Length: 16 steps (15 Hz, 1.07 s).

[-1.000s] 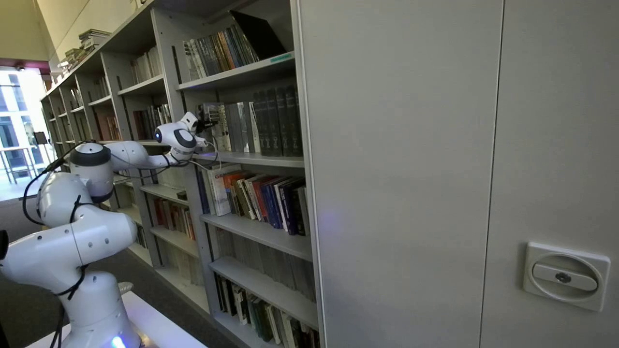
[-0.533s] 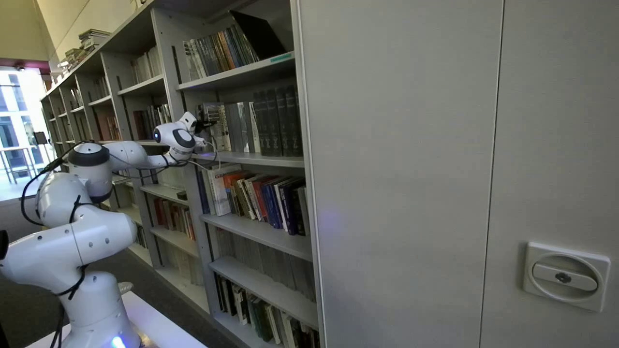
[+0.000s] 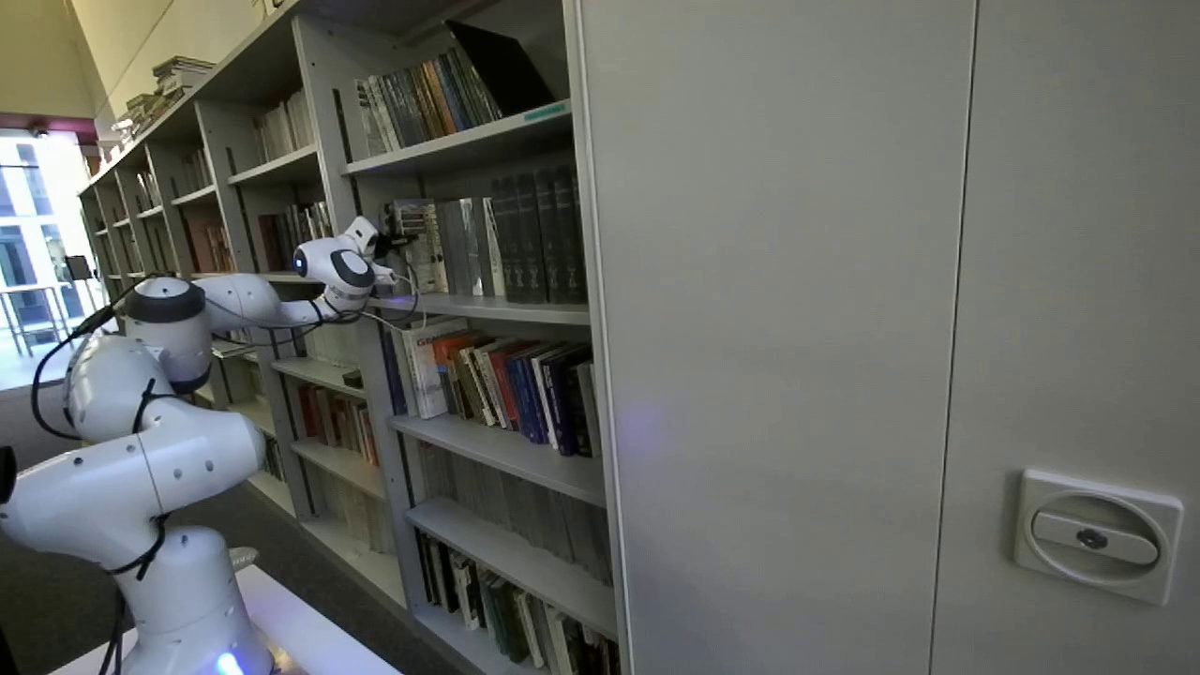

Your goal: Move the thin white book to the right

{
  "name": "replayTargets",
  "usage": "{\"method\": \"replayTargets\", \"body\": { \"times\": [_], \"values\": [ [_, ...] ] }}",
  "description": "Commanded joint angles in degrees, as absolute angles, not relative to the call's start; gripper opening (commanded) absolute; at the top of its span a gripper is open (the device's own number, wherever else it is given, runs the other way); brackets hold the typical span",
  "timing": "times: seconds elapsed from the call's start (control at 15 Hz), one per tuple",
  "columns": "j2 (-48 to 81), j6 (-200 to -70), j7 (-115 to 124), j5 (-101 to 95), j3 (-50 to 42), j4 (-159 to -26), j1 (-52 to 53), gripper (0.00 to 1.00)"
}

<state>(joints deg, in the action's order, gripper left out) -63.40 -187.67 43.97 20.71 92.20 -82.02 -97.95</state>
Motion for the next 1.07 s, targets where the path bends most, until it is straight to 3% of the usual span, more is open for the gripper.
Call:
{"method": "replayTargets", "body": {
  "times": [0.0, 1.0],
  "values": [
    [-63.61, -189.19, 42.51, 22.55, 89.65, -85.81, -95.05, 0.02],
    [-63.62, -190.47, 42.55, 22.91, 86.04, -95.48, -86.40, 0.02]
  ]
}}
